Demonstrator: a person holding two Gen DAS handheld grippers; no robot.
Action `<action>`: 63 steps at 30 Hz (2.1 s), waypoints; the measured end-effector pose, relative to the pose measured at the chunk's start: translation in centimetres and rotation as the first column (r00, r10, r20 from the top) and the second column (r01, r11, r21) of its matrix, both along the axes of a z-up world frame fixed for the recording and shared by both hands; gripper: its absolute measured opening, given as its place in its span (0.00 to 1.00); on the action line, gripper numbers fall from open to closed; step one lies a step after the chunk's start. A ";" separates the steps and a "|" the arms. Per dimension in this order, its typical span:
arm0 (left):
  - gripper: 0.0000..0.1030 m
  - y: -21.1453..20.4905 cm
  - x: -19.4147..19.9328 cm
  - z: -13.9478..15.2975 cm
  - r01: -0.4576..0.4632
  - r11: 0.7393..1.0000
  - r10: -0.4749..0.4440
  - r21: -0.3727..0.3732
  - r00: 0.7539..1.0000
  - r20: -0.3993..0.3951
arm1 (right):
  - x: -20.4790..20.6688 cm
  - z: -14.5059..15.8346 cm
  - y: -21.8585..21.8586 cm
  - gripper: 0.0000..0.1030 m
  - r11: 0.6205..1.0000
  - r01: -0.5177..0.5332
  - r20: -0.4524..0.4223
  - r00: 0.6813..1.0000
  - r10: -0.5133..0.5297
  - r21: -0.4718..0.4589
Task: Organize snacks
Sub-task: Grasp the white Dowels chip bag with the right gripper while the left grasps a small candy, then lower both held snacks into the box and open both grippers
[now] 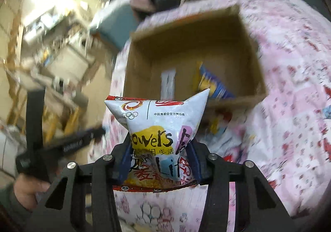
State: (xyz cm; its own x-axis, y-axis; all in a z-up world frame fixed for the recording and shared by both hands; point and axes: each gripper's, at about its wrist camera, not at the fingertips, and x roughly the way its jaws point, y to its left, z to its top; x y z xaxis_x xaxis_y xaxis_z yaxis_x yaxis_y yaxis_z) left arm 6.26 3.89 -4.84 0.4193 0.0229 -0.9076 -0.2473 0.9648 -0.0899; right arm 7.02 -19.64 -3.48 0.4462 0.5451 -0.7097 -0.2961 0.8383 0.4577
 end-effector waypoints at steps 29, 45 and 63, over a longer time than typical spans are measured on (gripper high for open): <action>0.13 -6.3 13.9 0.4 0.263 0.963 -0.267 0.054 0.959 0.096 | 14.8 -1.5 -2.7 0.48 0.996 0.052 0.045 0.998 -0.048 -0.079; 0.14 -5.8 14.2 -0.3 0.252 0.967 -0.255 0.040 0.962 0.095 | 15.0 -1.8 -1.9 0.53 0.985 0.061 0.062 0.997 -0.052 -0.162; 0.81 -5.5 12.3 1.5 0.242 0.967 -0.251 0.074 0.956 0.152 | 13.8 0.4 -2.3 0.90 0.994 0.070 0.104 0.993 -0.061 -0.086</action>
